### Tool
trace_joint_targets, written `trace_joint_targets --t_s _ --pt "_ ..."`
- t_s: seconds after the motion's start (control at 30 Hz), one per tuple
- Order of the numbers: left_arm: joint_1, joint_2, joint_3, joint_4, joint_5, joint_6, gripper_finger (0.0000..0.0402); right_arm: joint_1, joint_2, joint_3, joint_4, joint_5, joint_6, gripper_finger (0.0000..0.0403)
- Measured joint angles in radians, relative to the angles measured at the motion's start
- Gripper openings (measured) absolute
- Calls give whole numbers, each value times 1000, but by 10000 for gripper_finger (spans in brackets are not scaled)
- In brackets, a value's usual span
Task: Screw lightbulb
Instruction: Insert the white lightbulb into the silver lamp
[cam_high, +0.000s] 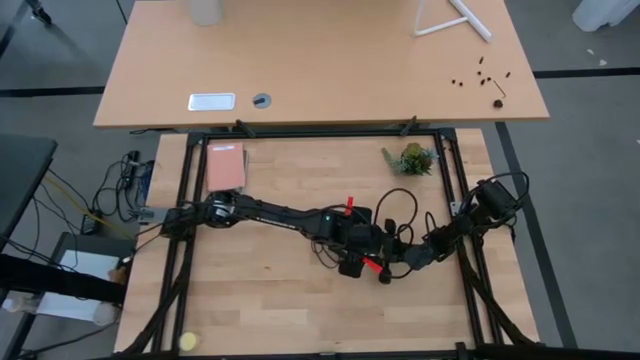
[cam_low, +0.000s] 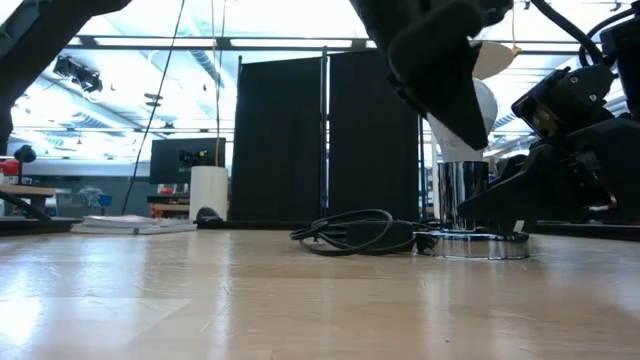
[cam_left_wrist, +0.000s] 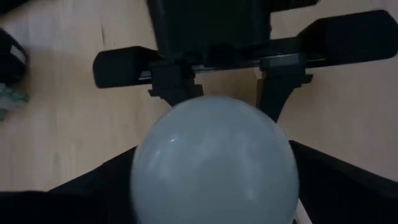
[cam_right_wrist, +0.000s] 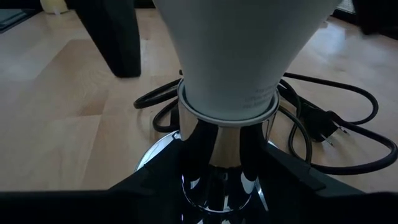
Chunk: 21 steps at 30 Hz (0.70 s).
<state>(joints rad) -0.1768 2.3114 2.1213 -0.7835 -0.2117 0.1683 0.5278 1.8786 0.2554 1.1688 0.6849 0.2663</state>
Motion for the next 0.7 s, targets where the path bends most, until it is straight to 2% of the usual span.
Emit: trace_joint_targets --t_s 0.43,0.7 --pt "1 7 15 -18 16 87 270 -2 0 0 -5 -5 0 186" --pt "1 7 17 -38 66 10 274 -12 0 3 -1 -63 17 186"
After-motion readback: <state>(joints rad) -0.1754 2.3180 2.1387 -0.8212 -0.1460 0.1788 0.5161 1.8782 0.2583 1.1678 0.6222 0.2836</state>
